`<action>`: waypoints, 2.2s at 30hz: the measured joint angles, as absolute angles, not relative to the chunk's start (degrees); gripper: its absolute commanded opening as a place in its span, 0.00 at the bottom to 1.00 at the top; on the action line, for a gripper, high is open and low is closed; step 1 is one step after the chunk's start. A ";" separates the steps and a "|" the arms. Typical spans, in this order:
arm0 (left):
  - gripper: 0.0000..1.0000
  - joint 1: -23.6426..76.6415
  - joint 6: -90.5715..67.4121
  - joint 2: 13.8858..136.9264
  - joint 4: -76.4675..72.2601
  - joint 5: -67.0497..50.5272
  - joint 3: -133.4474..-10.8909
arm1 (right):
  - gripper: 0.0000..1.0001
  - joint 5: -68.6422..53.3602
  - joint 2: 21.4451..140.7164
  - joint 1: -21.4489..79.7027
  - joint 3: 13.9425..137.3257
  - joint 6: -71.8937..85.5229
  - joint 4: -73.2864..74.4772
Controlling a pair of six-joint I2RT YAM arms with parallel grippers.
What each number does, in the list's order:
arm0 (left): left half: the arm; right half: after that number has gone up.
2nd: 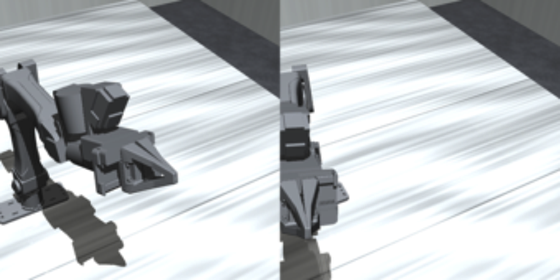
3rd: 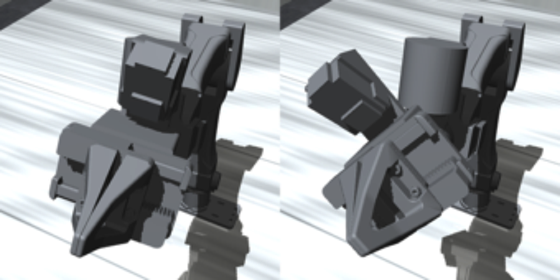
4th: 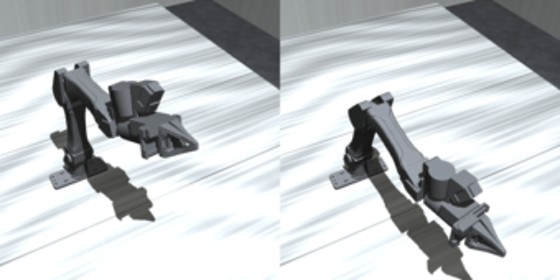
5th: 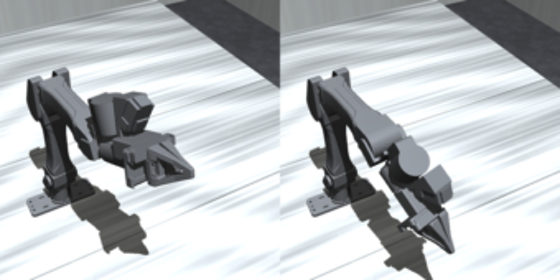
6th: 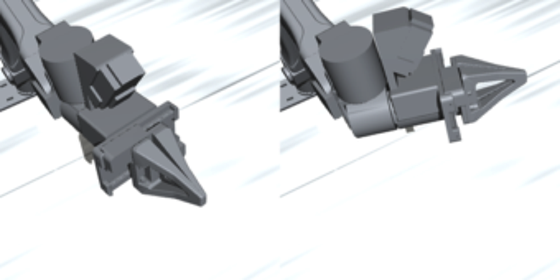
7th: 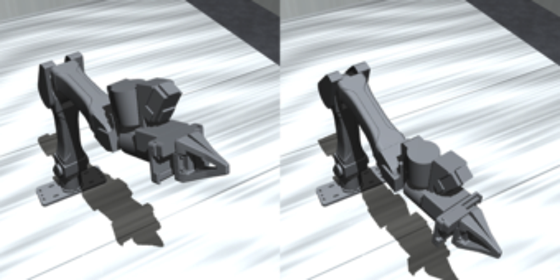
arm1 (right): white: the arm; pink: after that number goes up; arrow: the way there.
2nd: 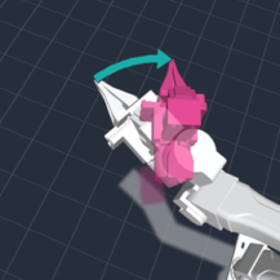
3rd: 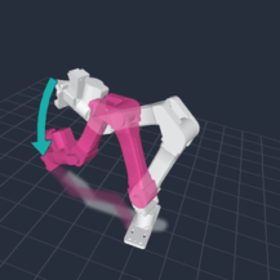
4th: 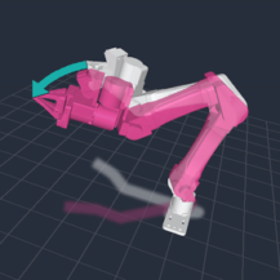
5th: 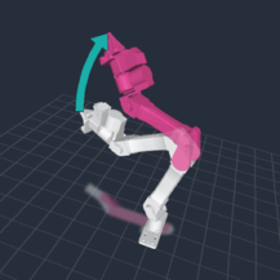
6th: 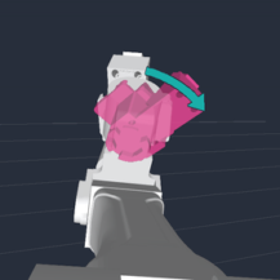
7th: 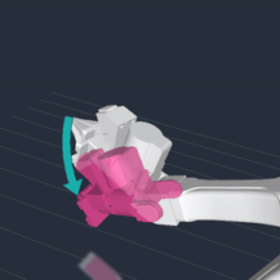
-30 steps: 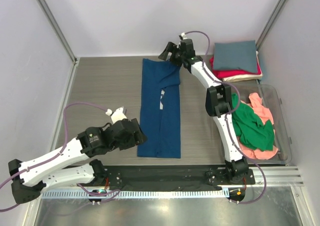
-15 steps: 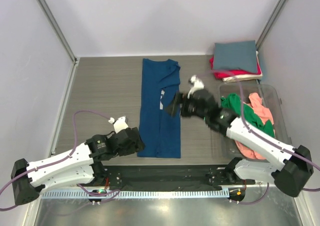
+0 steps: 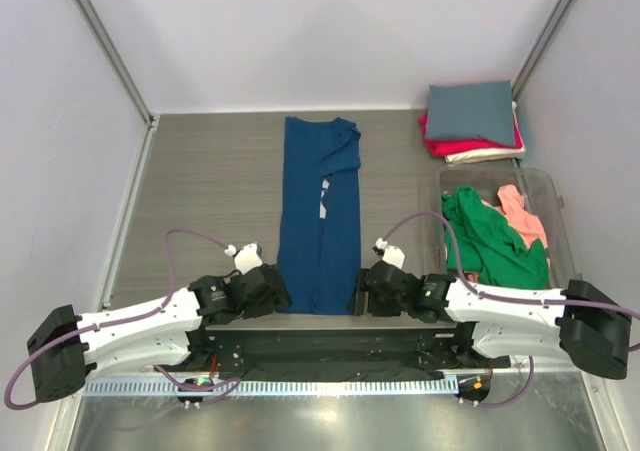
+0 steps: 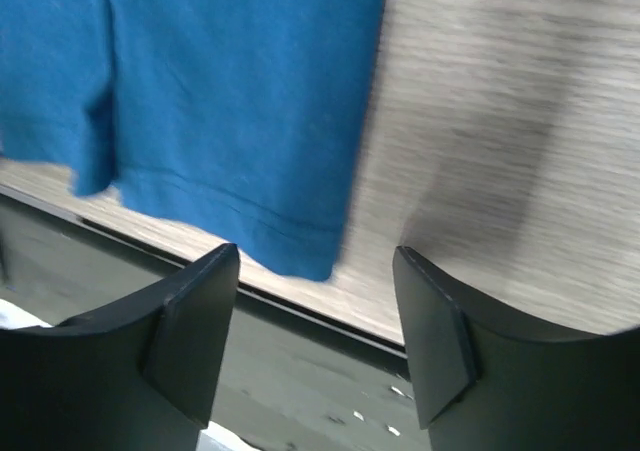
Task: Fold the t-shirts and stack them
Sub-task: Fold the tshirt
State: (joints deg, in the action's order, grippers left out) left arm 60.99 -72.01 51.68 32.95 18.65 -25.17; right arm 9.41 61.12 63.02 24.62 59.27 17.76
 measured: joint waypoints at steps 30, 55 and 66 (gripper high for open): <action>0.00 61.19 -76.12 54.06 23.38 13.02 -20.91 | 0.01 9.80 57.78 64.18 20.95 65.12 17.37; 0.00 34.79 -48.34 83.33 39.05 7.84 -69.49 | 0.01 11.97 79.90 35.18 64.38 34.68 34.48; 0.00 28.60 -42.48 98.21 38.54 2.98 -80.90 | 0.01 5.23 95.68 28.29 73.03 27.86 31.44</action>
State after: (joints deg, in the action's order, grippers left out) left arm 28.60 -42.48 98.21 38.54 2.98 -80.90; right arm 5.23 95.68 28.29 73.03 27.86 31.44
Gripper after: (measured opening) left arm 0.015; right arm 0.068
